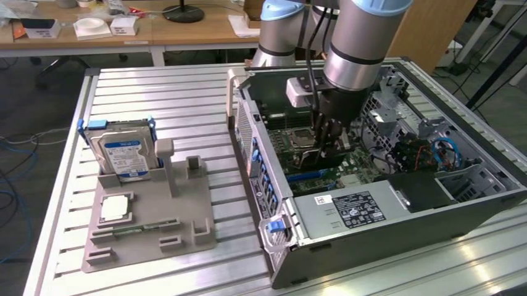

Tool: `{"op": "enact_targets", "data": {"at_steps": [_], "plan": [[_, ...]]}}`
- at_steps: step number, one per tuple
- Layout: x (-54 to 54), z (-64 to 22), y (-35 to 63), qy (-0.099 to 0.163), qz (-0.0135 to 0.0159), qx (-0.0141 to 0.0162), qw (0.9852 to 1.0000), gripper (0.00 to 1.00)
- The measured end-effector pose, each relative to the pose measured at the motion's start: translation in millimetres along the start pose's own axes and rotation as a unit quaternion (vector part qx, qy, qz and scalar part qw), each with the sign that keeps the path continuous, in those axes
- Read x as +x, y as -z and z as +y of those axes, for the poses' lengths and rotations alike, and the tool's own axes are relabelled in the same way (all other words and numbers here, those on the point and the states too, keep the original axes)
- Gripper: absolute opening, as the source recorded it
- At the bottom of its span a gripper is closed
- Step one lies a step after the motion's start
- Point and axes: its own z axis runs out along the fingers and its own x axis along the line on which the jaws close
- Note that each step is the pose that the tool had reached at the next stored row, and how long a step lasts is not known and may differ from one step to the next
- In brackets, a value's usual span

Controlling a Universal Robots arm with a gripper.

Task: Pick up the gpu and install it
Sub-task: 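Insert the gpu into the slot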

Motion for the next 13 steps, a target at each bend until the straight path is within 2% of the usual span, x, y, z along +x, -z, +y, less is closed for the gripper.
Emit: {"op": "enact_targets", "data": {"at_steps": [13], "plan": [[-0.4,-1.6,-7.8,0.0,-0.0001,0.0008,1.0,0.26]]}}
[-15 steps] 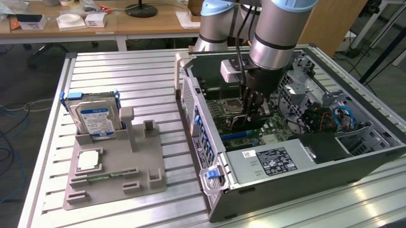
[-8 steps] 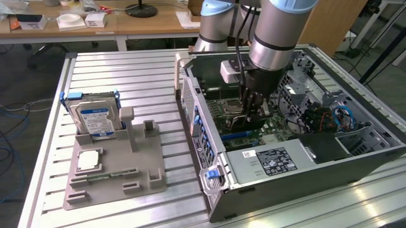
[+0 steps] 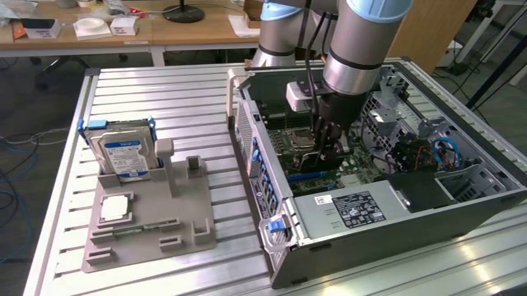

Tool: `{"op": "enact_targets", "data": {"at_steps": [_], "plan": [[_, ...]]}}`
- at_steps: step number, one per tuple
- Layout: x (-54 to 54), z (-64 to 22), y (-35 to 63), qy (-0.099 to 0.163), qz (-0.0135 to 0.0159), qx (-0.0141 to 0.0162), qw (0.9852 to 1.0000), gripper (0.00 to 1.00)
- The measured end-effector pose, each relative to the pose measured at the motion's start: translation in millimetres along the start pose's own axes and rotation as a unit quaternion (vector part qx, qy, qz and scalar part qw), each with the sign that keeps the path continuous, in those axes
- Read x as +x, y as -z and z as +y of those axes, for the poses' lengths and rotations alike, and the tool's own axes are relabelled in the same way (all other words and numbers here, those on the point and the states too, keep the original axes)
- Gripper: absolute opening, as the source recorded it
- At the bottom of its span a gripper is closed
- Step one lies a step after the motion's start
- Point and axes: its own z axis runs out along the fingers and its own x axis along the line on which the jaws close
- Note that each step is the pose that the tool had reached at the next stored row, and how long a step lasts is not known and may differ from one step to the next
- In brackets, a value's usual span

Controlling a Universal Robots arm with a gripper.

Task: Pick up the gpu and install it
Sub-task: 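Insert the gpu into the slot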

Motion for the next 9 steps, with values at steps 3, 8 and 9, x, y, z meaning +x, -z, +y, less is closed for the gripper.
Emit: {"op": "enact_targets", "data": {"at_steps": [3,8,9], "plan": [[-0.5,-0.1,-0.1,0.0,-0.0016,-0.0001,1.0,0.26],[-0.7,-1.8,-0.2,0.001,-0.0073,0.0016,1.0,0.26],[-0.7,-2.2,-0.3,0.001,-0.0076,0.0019,1.0,0.26]]}}
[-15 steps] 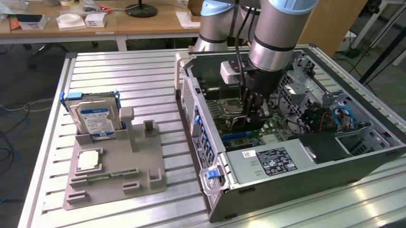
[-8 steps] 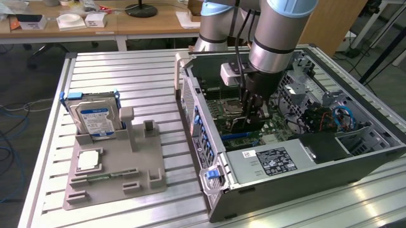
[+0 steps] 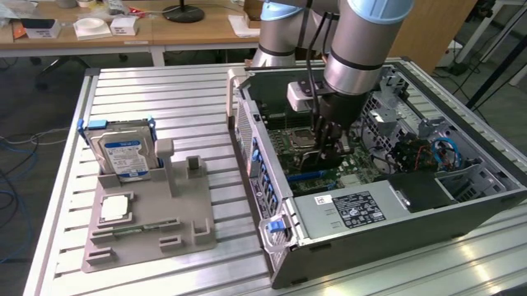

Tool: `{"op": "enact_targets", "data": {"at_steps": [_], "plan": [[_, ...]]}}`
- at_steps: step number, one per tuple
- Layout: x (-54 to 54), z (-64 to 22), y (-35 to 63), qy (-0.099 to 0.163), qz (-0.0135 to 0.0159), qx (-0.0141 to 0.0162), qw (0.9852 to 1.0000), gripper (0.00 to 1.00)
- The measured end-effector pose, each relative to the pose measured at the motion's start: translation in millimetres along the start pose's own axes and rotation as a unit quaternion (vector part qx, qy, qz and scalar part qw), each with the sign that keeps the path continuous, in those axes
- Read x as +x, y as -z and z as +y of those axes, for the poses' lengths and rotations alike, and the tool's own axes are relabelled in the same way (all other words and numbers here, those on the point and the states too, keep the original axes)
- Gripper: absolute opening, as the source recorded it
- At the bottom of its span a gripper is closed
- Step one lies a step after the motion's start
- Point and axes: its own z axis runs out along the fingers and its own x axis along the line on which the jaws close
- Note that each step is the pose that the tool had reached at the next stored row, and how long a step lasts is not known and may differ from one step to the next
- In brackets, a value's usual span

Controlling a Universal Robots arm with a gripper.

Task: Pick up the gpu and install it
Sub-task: 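Insert the gpu into the slot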

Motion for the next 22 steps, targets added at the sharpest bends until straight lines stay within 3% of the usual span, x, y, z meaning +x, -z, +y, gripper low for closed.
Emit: {"op": "enact_targets", "data": {"at_steps": [8,11,15,22], "plan": [[0.0,-2.0,-6.3,0.0,-0.0002,0.0,1.0,0.26],[0.1,-2.1,-9.4,0.0,-0.001,-0.0023,1.0,0.26],[0.1,-2.0,-10.4,0.0,-0.0007,-0.0093,1.0,0.26],[0.1,-2.0,-10.7,0.0,-0.0011,-0.0101,0.9999,0.26]]}}
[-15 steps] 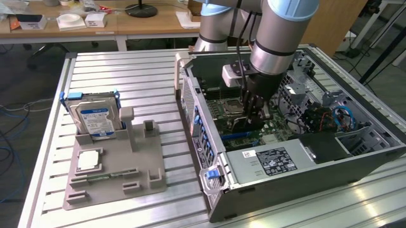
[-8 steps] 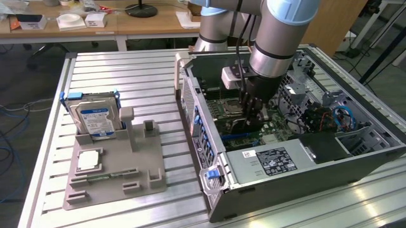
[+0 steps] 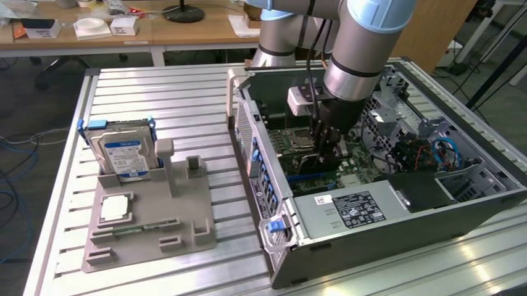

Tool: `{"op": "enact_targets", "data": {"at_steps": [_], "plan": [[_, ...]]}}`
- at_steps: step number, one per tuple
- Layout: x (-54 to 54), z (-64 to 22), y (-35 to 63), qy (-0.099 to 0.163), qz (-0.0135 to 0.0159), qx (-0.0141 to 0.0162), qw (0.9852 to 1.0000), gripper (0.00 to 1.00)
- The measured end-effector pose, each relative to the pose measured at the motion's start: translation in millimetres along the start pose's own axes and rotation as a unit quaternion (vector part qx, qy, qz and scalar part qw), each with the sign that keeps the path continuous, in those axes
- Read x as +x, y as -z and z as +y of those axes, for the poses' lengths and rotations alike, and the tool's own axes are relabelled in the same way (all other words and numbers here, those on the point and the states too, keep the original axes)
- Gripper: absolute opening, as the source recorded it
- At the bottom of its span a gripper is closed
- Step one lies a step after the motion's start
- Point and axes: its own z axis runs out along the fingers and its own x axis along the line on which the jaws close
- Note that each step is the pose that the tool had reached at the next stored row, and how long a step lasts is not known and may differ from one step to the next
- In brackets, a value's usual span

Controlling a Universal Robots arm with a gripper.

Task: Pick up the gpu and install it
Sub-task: 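Insert the gpu into the slot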

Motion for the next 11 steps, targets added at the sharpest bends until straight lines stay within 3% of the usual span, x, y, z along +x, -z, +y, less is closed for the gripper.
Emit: {"op": "enact_targets", "data": {"at_steps": [5,11], "plan": [[-0.1,0.0,-0.2,0.001,-0.003,0.0,1.0,0.26],[0.0,-0.1,-1.8,0.001,-0.0034,-0.0001,1.0,0.26]]}}
